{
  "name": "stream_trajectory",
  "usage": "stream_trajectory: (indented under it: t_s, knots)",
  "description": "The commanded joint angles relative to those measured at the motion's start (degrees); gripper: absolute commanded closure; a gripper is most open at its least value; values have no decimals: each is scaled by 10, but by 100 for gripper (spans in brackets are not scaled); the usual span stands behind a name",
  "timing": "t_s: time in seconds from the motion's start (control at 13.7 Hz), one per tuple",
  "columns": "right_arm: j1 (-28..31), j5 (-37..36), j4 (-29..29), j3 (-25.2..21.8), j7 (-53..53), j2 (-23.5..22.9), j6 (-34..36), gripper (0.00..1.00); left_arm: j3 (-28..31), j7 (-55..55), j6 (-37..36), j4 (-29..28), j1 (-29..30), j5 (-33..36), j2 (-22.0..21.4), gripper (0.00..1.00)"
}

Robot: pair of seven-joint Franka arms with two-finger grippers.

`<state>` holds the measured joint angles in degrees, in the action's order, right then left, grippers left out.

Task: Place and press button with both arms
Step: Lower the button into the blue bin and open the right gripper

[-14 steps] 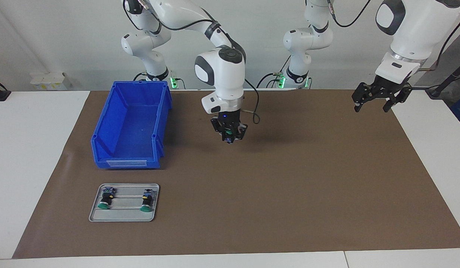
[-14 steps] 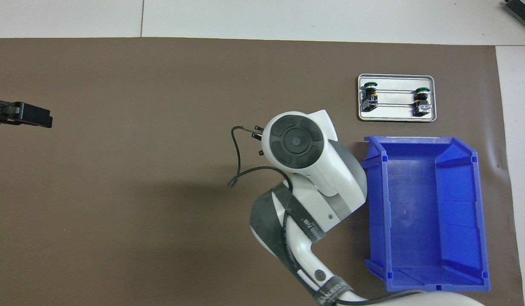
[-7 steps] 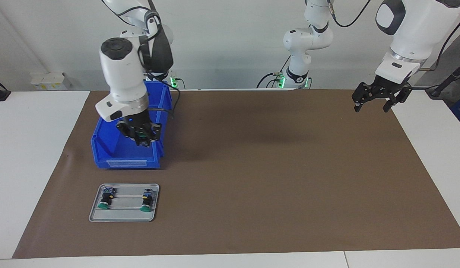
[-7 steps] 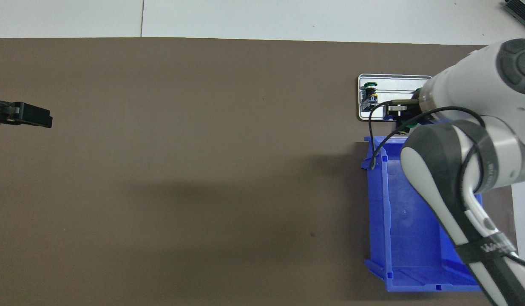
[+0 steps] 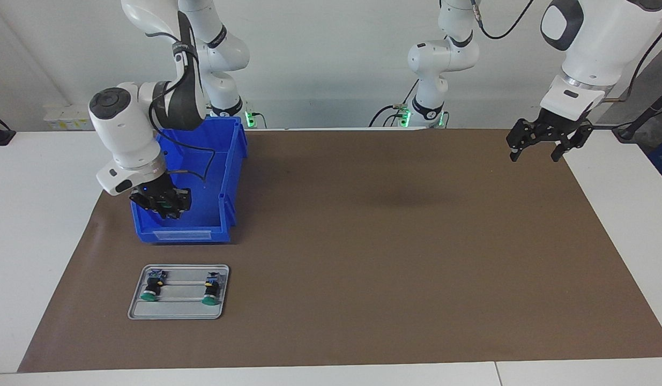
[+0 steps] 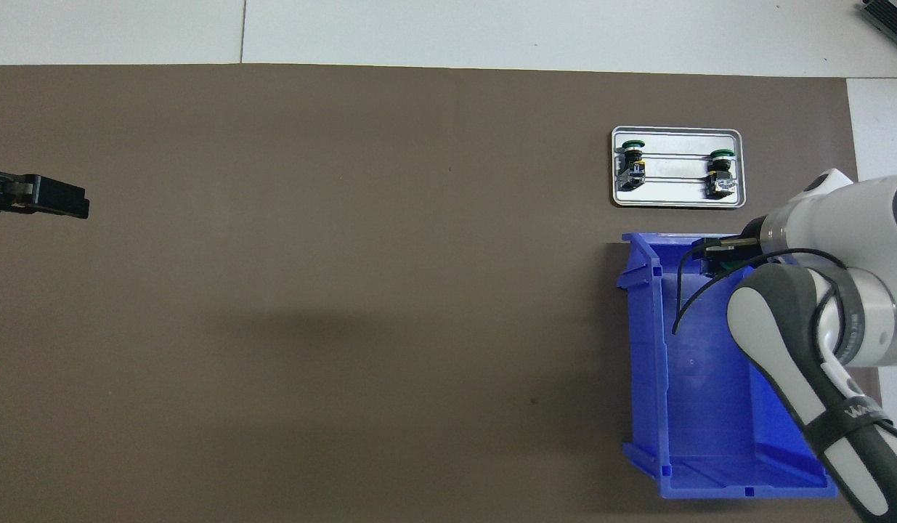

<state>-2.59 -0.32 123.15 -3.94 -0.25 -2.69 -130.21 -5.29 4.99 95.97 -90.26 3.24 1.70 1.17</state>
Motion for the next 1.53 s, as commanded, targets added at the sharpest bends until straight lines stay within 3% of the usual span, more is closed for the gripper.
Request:
stream_trajectory:
  t_s: [0.0,0.15,0.36,0.44,0.58,0.65,0.73,0.8,1.09,1.46]
  knots:
    - [5,16,98,6,-9,39,-74,100,-2,6,-1,-15,4,7,-14,0]
    - [6,16,126,6,-25,37,-116,100,-2,6,-1,-15,3,7,-14,0]
    - [16,16,129,6,-28,28,-125,100,-2,6,-1,-15,4,7,-14,0]
    - [16,16,129,6,-28,25,-125,93,-2,6,-2,-15,4,7,-14,0]
    - [17,16,130,6,-28,16,-135,62,-2,6,-1,-15,3,7,-14,0]
    - [16,16,130,6,-27,16,-135,43,-2,6,-1,-14,4,7,-14,0]
    - [16,16,128,6,-27,15,-135,18,-2,6,-1,-15,4,7,-14,0]
    - [16,16,123,6,-26,15,-134,3,-2,6,-2,-15,4,7,-14,0]
    - [15,16,60,6,-17,23,-86,1,-2,6,-1,-14,4,7,-14,0]
    - [12,16,-108,5,31,26,119,0,-2,6,-2,-15,4,7,-14,0]
